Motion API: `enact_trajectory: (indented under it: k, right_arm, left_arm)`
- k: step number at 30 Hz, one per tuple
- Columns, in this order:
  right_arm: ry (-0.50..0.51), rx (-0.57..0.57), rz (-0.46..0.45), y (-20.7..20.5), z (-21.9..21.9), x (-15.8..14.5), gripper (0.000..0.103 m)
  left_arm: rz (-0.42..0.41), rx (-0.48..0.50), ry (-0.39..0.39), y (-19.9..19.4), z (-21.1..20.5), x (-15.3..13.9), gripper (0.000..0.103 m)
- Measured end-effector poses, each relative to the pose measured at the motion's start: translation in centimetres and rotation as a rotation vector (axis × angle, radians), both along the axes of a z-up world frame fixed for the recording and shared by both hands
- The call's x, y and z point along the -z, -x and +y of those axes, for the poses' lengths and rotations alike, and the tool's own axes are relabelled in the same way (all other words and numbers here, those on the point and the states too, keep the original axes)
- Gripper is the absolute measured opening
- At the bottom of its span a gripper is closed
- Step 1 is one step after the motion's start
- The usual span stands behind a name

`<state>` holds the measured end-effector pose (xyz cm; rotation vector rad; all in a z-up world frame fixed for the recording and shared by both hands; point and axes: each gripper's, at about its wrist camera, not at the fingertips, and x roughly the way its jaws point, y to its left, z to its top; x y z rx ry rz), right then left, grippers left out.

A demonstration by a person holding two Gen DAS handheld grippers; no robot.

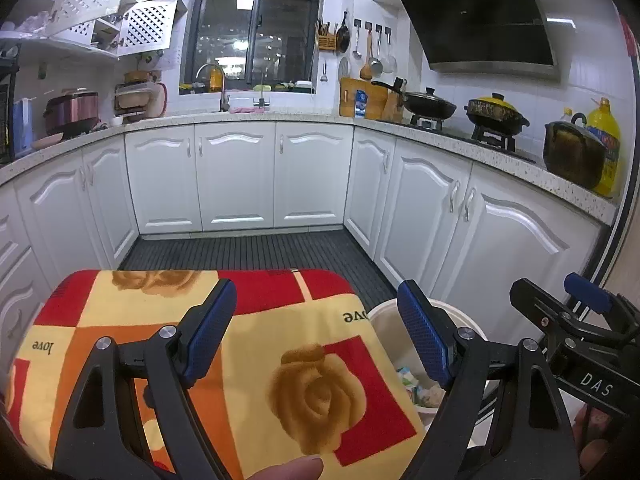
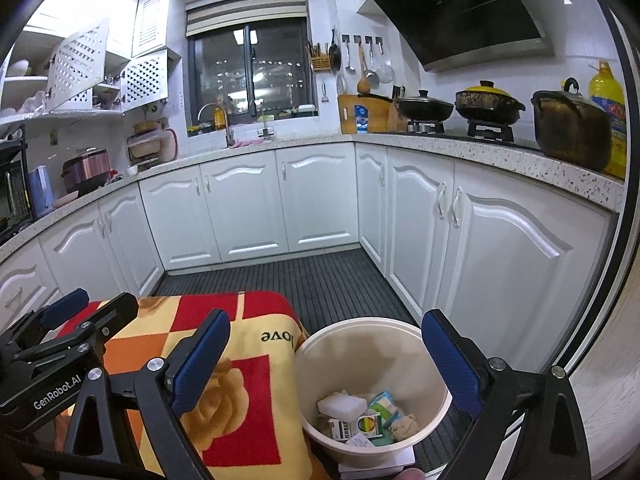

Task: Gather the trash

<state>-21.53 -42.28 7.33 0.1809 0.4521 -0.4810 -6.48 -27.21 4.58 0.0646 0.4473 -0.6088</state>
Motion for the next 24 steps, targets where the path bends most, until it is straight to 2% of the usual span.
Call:
enact_trajectory:
  k: [24]
  right_arm:
    - [0.009,-0.009,0.007,-0.26,0.35,-0.02,0.096]
  left_arm:
    - [-0.02,-0.017,-0.001,0.24,-0.01,-0.19,0.082]
